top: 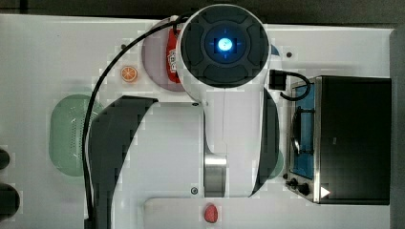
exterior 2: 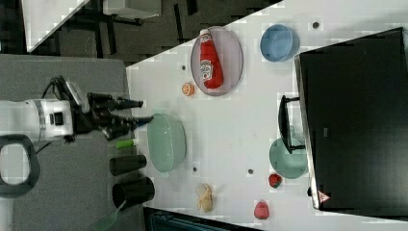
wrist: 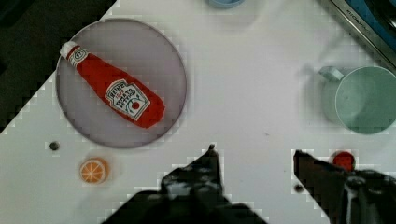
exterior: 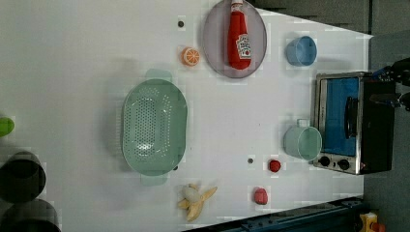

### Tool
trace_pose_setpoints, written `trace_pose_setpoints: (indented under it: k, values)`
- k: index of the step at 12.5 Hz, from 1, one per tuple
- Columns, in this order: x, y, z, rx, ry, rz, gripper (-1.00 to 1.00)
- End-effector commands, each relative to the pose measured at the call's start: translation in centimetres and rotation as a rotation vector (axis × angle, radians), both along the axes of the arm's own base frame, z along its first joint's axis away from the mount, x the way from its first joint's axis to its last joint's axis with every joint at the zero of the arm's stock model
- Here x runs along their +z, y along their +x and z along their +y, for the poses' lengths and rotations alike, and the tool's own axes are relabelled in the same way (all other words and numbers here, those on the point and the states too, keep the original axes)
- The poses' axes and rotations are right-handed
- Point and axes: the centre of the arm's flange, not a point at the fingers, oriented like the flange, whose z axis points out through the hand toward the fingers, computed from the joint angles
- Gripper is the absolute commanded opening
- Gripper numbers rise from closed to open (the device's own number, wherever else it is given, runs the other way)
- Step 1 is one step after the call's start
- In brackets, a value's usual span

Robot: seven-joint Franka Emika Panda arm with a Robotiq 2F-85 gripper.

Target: Drag strainer left to right.

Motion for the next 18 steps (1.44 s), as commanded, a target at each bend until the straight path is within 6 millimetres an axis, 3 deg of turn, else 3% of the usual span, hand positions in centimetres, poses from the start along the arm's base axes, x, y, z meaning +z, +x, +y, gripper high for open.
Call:
trace_pose_setpoints:
  k: [1,3,5,9,14,16,18]
  values:
    - [8.7,-14.4,-3.8,-0.039,0.019,-0.027,0.59]
    - [8.7,-14.4,-3.8,-0.039,0.02,-0.03,0.99]
    - [8.5,-13.8,-2.0,-0.007,0.031,-0.038,1.0]
    - [4.8,-11.7,8.3,0.05,0.003,0.021,1.0]
    - [-3.7,-10.3,22.5,-0.188,-0.056,0.056,1.0]
    - [-8.4,-10.1,26.9,-0.265,-0.044,0.071,1.0]
    - [-13.7,-9.7,29.6,-0.358,-0.017,0.098,1.0]
